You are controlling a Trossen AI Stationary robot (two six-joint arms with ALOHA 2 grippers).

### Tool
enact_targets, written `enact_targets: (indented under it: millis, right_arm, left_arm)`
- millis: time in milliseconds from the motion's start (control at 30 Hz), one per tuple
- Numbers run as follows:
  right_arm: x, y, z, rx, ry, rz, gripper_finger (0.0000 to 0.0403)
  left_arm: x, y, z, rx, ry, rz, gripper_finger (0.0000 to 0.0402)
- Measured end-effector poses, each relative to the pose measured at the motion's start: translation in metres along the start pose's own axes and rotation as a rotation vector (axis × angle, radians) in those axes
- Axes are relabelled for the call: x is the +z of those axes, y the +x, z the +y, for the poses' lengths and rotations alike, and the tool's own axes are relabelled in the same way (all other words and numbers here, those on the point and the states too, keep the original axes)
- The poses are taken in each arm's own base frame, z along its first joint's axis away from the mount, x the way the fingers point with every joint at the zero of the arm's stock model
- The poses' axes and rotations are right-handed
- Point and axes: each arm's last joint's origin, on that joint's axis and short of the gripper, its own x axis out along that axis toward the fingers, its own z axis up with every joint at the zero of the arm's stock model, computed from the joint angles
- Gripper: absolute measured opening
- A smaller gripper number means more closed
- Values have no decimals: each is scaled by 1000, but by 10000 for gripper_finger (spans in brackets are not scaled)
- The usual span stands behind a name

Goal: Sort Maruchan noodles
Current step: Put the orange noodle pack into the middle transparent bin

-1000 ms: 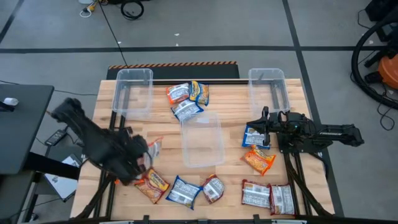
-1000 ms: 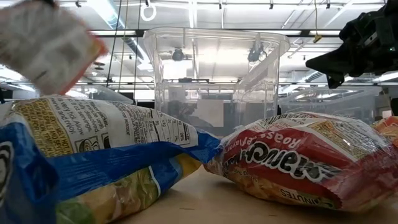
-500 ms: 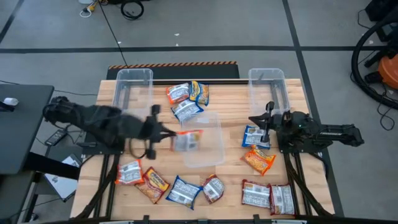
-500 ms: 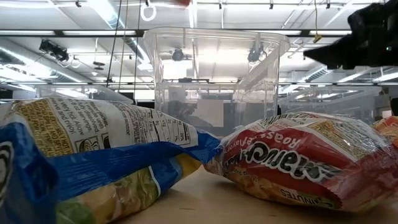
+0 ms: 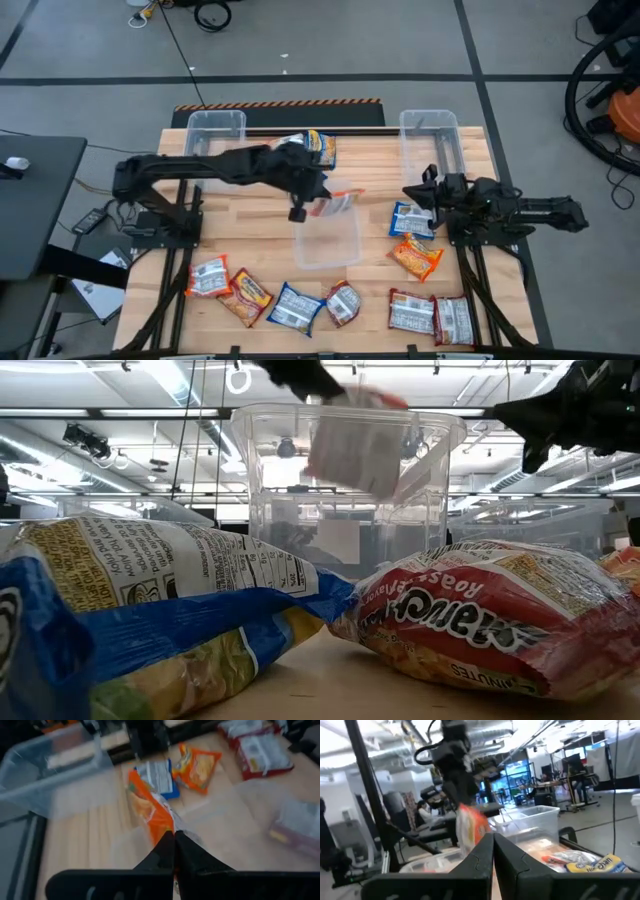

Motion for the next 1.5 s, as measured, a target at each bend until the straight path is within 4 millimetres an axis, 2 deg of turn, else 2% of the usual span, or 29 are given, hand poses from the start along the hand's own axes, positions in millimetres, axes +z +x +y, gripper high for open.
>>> enact_targets:
  millis: [233, 433, 567, 733, 900, 1067, 1333, 1500]
  right_arm:
    - [20, 24, 11, -17, -80, 94, 18]
    - [33, 70, 21, -42, -205, 251, 32]
    - [35, 113, 27, -50, -274, 441, 69]
    - [24, 165, 31, -83, -358, 735, 130]
    - [24, 202, 37, -41, -371, 819, 177]
    - [15, 216, 39, 21, -382, 878, 198]
    - [19, 217, 39, 22, -386, 858, 197]
    - [13, 218, 34, 3, -383, 885, 197]
  left_arm:
    - [-16, 29, 2, -27, -26, 83, 3]
    - [-21, 29, 1, -24, -3, 133, 3]
    - [-24, 27, 1, -15, 21, 178, 3]
    - [-28, 26, -3, -38, 9, 228, 3]
    - [-29, 23, -8, -61, 11, 257, 3]
    - [-31, 22, -10, -58, 16, 289, 2]
    - [-34, 21, -11, -68, -10, 322, 2]
    - [-35, 21, -8, -12, -63, 339, 2]
